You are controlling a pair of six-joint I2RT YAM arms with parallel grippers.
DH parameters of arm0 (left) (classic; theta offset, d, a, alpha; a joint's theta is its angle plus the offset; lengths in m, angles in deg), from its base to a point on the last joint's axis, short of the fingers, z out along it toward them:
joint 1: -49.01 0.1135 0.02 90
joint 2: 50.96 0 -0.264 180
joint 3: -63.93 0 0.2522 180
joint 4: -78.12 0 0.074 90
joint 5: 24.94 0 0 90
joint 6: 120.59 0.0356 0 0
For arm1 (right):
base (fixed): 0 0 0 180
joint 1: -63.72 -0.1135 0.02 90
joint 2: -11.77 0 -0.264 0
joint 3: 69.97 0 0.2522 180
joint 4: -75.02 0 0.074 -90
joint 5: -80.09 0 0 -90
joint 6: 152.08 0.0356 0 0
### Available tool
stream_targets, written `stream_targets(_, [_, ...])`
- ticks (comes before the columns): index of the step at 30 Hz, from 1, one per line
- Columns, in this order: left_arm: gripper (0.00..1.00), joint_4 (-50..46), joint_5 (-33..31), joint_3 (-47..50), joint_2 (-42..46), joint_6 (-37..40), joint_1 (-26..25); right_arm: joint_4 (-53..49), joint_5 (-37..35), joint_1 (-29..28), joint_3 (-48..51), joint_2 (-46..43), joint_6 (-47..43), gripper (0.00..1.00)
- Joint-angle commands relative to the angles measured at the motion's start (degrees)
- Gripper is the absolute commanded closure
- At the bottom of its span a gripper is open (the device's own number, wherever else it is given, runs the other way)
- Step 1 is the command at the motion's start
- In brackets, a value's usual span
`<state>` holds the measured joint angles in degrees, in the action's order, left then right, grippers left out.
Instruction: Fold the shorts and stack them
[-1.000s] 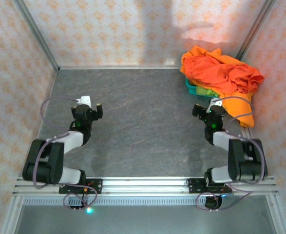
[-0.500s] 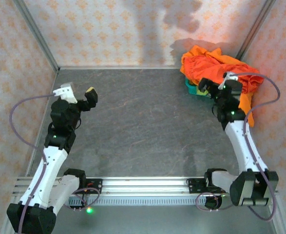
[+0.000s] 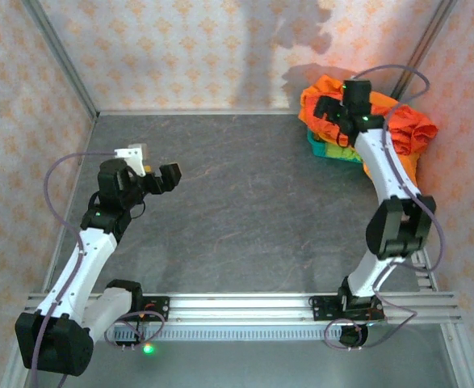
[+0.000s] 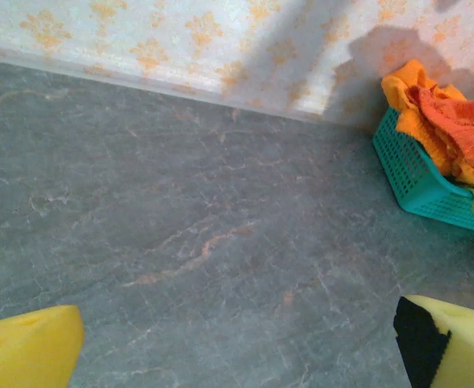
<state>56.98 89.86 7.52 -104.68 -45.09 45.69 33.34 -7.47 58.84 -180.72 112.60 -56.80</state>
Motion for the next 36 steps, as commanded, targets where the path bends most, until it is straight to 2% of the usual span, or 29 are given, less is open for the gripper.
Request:
stream_targets(1, [0.0,-3.41,2.34,-0.83,1.66,3.13,0.06,-8.61,-9.28,-3.02,-7.46,6.4,-3.7,0.0])
stream_targets(6, [0.0,-5.32,0.93,-1.23,2.87,4.62,0.06,-15.67,-16.2,-3.99,-16.16,16.23,-3.5,0.04])
stream_targets(9, [0.0,-5.89,0.27,-1.34,3.43,4.81,0.06,-16.85,-18.8,-3.99,-17.87,19.73,-2.97,0.14])
stream_targets(11, [0.0,-6.31,0.0,-1.49,3.6,5.15,0.08,-16.85,-18.8,-3.99,-18.15,20.66,-2.46,0.26])
stream_targets(14, [0.0,-6.67,-0.42,-1.59,3.88,5.44,0.06,-16.51,-19.05,-3.99,-18.19,20.07,-1.33,0.5])
stream_targets(18, [0.0,-7.25,-0.87,-1.78,4.14,5.87,-0.01,-14.7,-18.59,-4.04,-17.82,16.21,-0.33,0.87])
stream_targets(20, [0.0,-7.28,-1.15,-1.8,4.28,5.93,0.05,-13.7,-18.03,-4.02,-17.63,13.7,0.05,1.0])
stream_targets(30, [0.0,-7.06,-1.61,-1.38,5.15,6.05,0.02,-3.42,-14.24,-5.82,-13.44,-3.25,0.68,1.0])
stream_targets(36, [0.0,-6.82,-2.11,-1.09,5.63,6.08,-0.03,0.52,-9.29,-8.95,-16.38,-8.24,-3.19,1.0])
